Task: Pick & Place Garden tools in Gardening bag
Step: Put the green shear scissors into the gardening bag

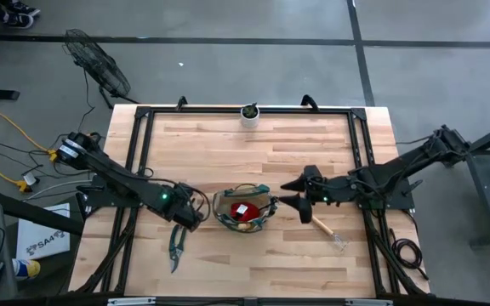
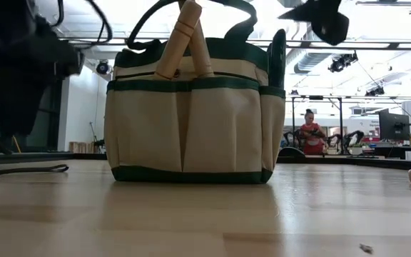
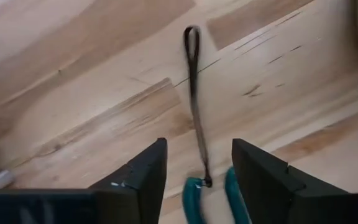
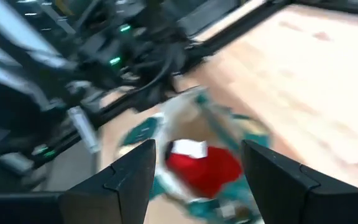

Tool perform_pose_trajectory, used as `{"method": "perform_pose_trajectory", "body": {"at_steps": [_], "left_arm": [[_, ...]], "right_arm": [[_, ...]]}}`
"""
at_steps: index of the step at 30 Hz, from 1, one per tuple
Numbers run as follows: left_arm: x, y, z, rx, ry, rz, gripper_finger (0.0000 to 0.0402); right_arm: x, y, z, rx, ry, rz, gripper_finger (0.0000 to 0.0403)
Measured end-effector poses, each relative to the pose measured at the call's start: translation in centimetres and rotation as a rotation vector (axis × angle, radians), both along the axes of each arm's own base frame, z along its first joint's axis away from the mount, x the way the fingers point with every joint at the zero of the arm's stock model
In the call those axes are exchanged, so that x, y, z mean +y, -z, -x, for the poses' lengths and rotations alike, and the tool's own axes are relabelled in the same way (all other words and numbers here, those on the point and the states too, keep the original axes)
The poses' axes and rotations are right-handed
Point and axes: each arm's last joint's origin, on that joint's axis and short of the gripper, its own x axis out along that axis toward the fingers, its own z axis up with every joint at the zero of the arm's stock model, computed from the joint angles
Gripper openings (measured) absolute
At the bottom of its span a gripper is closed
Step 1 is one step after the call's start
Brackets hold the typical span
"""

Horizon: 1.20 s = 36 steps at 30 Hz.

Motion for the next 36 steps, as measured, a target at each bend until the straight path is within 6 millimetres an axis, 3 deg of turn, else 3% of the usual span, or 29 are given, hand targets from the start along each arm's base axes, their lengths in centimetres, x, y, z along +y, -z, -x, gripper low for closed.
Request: {"method": "perform_pose_trajectory", "body": {"at_steps": [5, 11, 14, 18, 23, 36], "left_arm": [[0.3, 1.5, 0.1, -0.006, 0.035, 0.039, 0.0182], [1.1, 1.9, -0.2, -0.009, 0.092, 0.036, 0.0182], [1.5, 1.9, -0.4, -0.010, 0.108, 0.030, 0.0182], [2.0, 1.9, -0.6, -0.006, 0.134, 0.023, 0.0182], [2.6, 1.9, -0.8, -0.007, 0.147, 0.019, 0.0182], [3.0, 1.9, -1.1, -0.012, 0.149, 0.046, 0.0182]], "right_arm": [[-1.1, 0.1, -0.1, 0.022, 0.026, -0.112, 0.0227], [-0.5, -1.1, -0.3, -0.077, -0.165, -0.023, 0.0227], [-0.6, -1.1, 0.0, -0.132, -0.182, -0.013, 0.0227], [-1.1, 1.3, 1.5, -0.194, -0.155, -0.048, 0.0227], [-1.8, 2.3, 4.1, -0.405, -0.192, -0.028, 0.0227], [-4.4, 5.2, 8.5, -0.428, -0.212, 0.031, 0.0227]]}}
